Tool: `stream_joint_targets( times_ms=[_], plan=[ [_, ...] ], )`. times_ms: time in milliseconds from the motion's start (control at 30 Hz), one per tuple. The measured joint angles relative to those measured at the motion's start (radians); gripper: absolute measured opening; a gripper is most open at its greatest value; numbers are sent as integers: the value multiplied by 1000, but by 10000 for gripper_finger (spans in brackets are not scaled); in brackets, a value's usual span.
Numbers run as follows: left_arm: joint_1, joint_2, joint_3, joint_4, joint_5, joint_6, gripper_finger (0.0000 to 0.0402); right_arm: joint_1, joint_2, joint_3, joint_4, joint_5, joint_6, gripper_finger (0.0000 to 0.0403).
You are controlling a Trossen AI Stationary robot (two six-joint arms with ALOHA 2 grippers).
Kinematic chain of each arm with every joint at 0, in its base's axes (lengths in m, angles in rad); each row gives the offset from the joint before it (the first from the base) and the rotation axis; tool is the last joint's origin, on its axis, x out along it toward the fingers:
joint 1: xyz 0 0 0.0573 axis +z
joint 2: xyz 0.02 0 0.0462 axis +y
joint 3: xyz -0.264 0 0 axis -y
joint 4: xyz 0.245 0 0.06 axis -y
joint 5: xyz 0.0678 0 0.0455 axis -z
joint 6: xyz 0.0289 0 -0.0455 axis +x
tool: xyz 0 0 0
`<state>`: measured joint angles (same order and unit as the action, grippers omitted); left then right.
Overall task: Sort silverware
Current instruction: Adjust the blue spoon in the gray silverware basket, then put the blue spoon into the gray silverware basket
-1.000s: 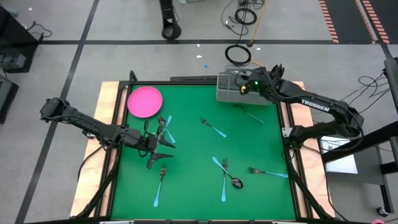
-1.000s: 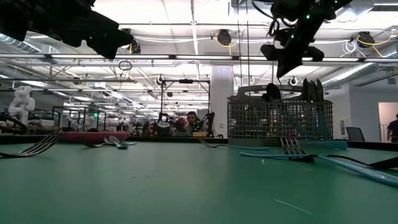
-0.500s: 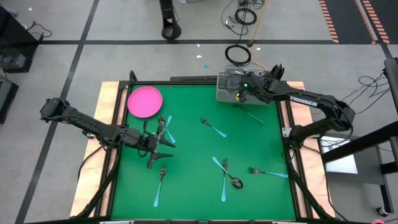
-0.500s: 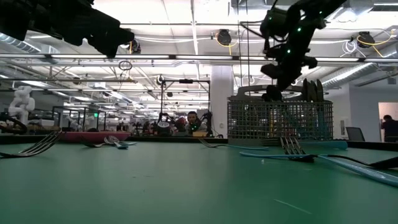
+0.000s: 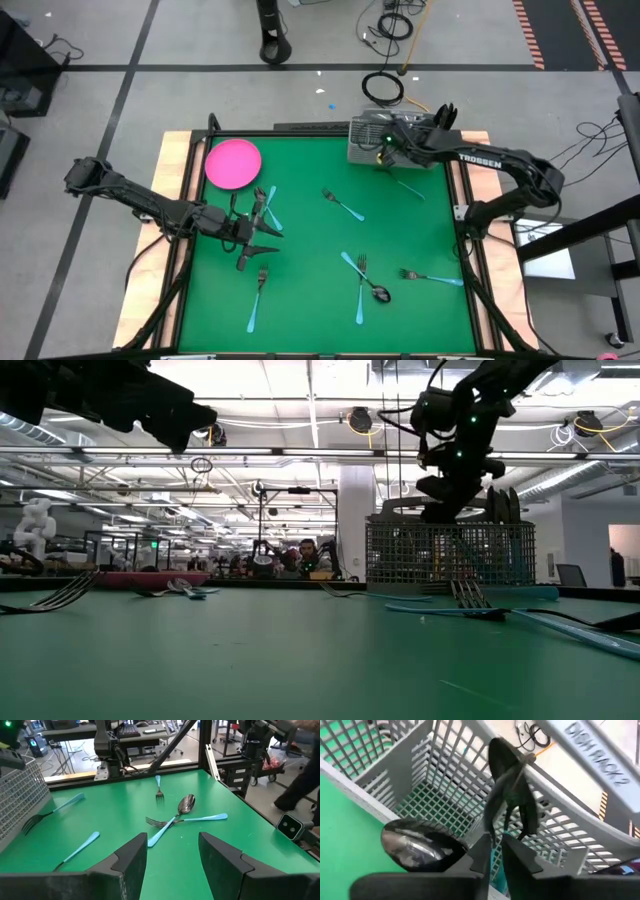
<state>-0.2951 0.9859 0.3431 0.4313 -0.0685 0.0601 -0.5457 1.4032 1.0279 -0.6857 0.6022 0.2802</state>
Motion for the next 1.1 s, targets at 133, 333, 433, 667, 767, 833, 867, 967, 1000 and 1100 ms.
stream_joint_targets(
  times_ms=[133,333,433,667,767,833,867,967,1000,1100],
  plan=[
    [0,0,0,0,0,-1,180,1,-37,0,-4,26,14,69],
    [0,0,0,0,0,-1,180,0,-113,0,-5,27,31,119],
    [0,0,0,0,0,-1,180,4,-158,0,-4,22,47,135],
    [0,0,0,0,0,-2,180,51,-243,0,102,-175,68,146],
    [0,0,0,0,0,-2,180,94,-248,0,199,-300,68,144],
    [0,0,0,0,0,-7,180,130,-240,0,265,-345,68,142],
    [0,0,0,0,0,-17,180,151,-233,0,300,-351,67,142],
    [-2,0,0,-10,0,-37,180,206,-204,0,387,-372,53,142],
    [-2,0,0,-18,0,-49,180,223,-192,0,413,-373,51,142],
    [-2,0,0,-47,0,-77,180,264,-154,0,469,-373,47,142]
  ],
)
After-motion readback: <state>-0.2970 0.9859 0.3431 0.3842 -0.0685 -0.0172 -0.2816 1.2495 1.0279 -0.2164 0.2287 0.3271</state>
